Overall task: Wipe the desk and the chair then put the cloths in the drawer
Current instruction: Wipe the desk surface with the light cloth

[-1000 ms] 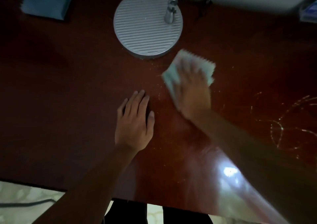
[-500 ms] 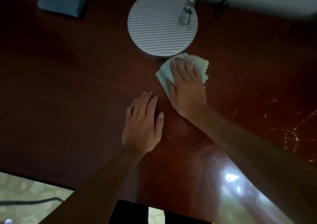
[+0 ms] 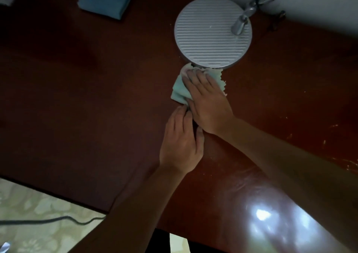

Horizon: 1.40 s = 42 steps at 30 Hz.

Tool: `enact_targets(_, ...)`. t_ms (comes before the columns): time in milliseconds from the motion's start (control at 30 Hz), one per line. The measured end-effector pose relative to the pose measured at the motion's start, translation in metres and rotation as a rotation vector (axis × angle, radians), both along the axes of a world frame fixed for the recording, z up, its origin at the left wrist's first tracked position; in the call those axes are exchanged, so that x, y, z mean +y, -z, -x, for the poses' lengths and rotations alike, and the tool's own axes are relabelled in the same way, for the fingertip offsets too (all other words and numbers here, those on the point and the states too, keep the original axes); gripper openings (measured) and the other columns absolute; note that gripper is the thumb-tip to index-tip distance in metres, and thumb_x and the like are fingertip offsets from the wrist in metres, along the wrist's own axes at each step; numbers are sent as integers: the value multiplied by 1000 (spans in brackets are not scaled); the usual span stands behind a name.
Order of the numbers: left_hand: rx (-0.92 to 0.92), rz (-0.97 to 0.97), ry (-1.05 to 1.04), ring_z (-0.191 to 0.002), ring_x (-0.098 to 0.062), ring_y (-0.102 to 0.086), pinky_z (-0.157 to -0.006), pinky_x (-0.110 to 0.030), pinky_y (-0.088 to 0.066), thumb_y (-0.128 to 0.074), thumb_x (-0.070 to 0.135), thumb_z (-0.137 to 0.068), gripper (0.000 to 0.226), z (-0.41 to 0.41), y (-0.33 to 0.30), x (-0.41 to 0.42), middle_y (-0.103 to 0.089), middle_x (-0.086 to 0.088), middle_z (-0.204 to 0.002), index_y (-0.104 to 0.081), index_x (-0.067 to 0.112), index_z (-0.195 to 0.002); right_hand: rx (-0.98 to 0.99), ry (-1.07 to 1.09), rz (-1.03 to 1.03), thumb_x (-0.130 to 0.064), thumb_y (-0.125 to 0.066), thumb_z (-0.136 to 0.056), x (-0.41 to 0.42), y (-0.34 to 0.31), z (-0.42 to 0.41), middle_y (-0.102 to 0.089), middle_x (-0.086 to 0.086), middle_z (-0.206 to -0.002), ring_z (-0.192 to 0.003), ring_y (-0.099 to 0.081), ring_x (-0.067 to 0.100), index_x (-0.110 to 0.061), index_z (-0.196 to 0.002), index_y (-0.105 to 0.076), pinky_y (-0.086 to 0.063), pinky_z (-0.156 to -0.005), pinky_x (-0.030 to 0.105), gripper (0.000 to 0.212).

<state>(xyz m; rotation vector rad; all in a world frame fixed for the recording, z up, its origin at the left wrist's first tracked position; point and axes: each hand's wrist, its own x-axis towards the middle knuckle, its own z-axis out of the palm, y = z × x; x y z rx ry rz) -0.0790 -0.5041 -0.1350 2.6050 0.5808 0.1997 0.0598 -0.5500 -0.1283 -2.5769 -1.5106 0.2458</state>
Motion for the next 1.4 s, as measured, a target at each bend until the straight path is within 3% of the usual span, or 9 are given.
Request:
enact_targets(300, -162, 288, 27, -114, -21, -48, -97, -40, -46, -55, 21, -89, 27, 29, -10, 25, -51, -8, -120, -58, 7, -111, 114, -130, -37, -30, -30, -98, -13, -1, 26, -25, 10, -160, -149, -17, 28, -6, -151, -29, -13, -122, 46, 59)
enact_targets(400, -140, 180, 194, -114, -23, -50, -97, -41, -45, -55, 22, -90, 28, 67, -12, 70, -54, -9, -121, -61, 7, -113, 131, -119, -89, -28, -40, -99, -27, 2, 72, -25, 8, -160, -150, -15, 25, -7, -151, -31, -18, -120, 48, 57)
enact_targets(500, -98, 39, 113, -118, -26, -51, -103, -39, -37, -51, 26, -91, 31, 59, -9, 123, -55, -11, -127, -63, 9, -114, 101, -83, -130, -27, -49, -100, -19, 1, 85, -27, 9, -159, -150, -17, 26, -7, -150, -33, -25, -117, 50, 57)
enact_targets(700, -46, -68, 10, -139, -25, -38, -109, -43, -30, -49, 26, -95, 38, -5, -5, 206, -49, -11, -143, -56, 8, -128, 247, 406, -460, -5, -41, -99, 98, -21, 29, -28, 20, -156, -147, -21, 29, 4, -149, -25, -18, -121, 42, 54)
enact_targets(933, -28, -89, -20, -141, -27, -36, -116, -45, -26, -42, 35, -97, 45, -14, 4, 219, -49, -13, -143, -54, 7, -130, 8, 430, -207, -5, -38, -93, 214, -16, -62, -21, 15, -160, -149, -15, 31, -3, -151, -24, -7, -121, 40, 60)
enact_targets(1033, -35, -90, -10, -140, -27, -38, -115, -46, -28, -42, 34, -98, 42, -15, 3, 218, -50, -13, -142, -56, 7, -128, -10, 429, -91, -14, -40, -98, 222, -8, -86, -30, 15, -155, -143, -27, 30, -4, -149, -30, -15, -112, 34, 53)
enact_targets(1167, -51, -99, -5, -139, -27, -39, -115, -45, -29, -41, 31, -99, 40, -14, 7, 218, -51, -13, -141, -56, 8, -128, -94, 370, -33, -5, -40, -94, 226, -10, -89, -29, 17, -155, -143, -25, 32, -4, -149, -30, -16, -117, 40, 55)
enact_targets(1300, -82, -78, 2, -138, -27, -40, -115, -44, -31, -38, 30, -100, 40, -12, 9, 217, -52, -13, -140, -57, 7, -127, -151, 578, -134, -4, -39, -89, 230, -34, -117, -41, 17, -145, -132, -40, 33, -7, -144, -37, -30, -105, 42, 55)
enact_targets(1400, -101, -65, -10, -136, -27, -43, -112, -44, -34, -37, 27, -101, 38, -12, 10, 217, -54, -14, -137, -58, 6, -126, -127, 542, -50, -9, -38, -96, 230, -36, -127, -44, 20, -142, -129, -42, 35, -2, -140, -40, -30, -104, 41, 45)
